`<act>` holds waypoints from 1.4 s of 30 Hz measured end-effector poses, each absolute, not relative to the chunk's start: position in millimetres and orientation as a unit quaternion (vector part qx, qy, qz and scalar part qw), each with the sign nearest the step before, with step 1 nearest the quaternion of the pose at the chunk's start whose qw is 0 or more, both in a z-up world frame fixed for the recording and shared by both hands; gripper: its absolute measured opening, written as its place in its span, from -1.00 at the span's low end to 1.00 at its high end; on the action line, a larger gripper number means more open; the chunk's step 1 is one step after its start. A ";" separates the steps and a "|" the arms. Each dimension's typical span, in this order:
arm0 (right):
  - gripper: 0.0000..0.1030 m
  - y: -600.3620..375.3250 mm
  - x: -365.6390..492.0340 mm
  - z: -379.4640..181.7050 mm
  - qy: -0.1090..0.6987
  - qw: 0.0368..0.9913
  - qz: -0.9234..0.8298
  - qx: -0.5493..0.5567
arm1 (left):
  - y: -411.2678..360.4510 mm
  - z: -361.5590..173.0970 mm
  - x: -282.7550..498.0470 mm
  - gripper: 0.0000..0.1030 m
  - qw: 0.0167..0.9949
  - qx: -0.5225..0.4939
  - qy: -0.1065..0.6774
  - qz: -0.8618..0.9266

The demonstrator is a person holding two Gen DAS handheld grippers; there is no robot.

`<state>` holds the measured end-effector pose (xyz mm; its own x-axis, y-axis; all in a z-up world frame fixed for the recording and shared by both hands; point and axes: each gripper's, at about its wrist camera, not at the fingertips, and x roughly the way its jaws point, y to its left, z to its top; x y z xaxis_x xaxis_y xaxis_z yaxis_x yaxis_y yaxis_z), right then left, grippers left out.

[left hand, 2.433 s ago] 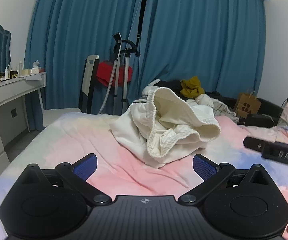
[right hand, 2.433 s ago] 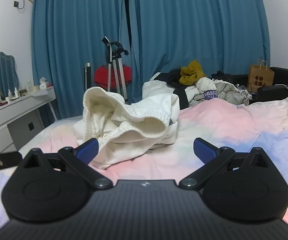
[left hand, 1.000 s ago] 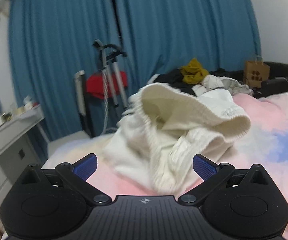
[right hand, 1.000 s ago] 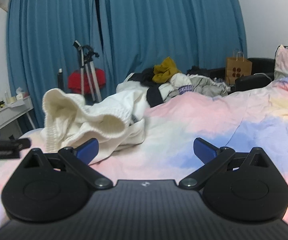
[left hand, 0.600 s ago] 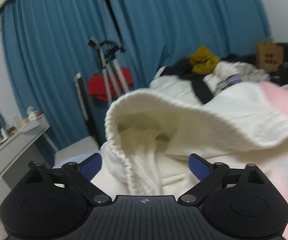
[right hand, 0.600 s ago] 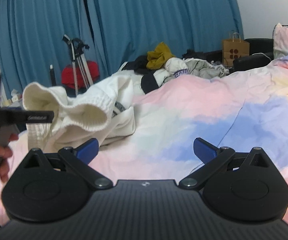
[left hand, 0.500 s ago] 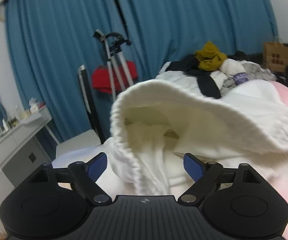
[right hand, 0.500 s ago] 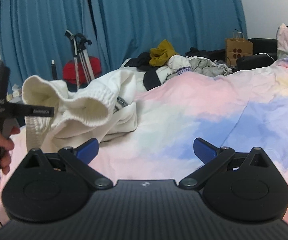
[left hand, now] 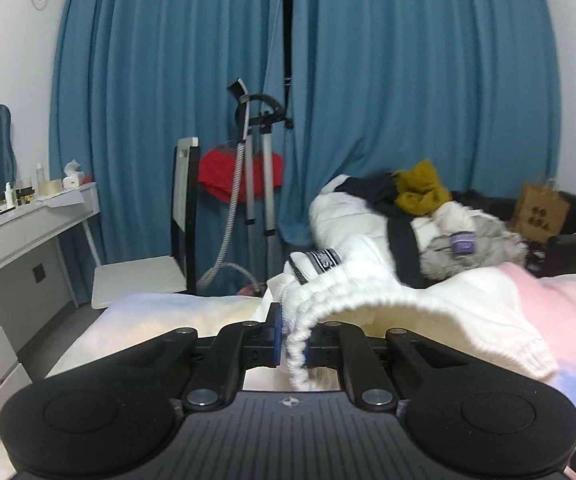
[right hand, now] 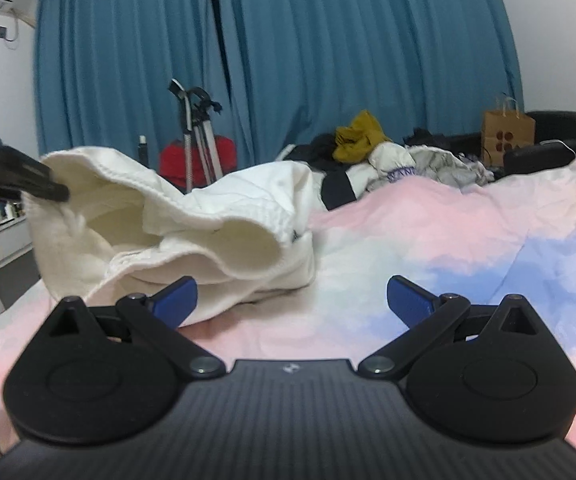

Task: Fold clothes
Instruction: 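Grasp the elastic waistband with the left gripper while the right gripper grasps the waistband too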

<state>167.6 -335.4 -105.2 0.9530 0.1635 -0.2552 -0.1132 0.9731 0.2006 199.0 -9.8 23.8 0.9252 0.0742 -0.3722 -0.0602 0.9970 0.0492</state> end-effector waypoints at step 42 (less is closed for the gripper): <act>-0.53 -322.7 172.9 -122.6 0.187 0.971 0.121 0.088 | 21.3 -60.0 61.9 -0.11 0.950 0.184 0.253 -0.008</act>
<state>172.9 -322.7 -122.6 0.9005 0.2681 -0.3424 -0.2025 0.9553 0.2154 61.9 21.3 -60.0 0.8720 0.0787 -0.4831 0.1077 0.9320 0.3462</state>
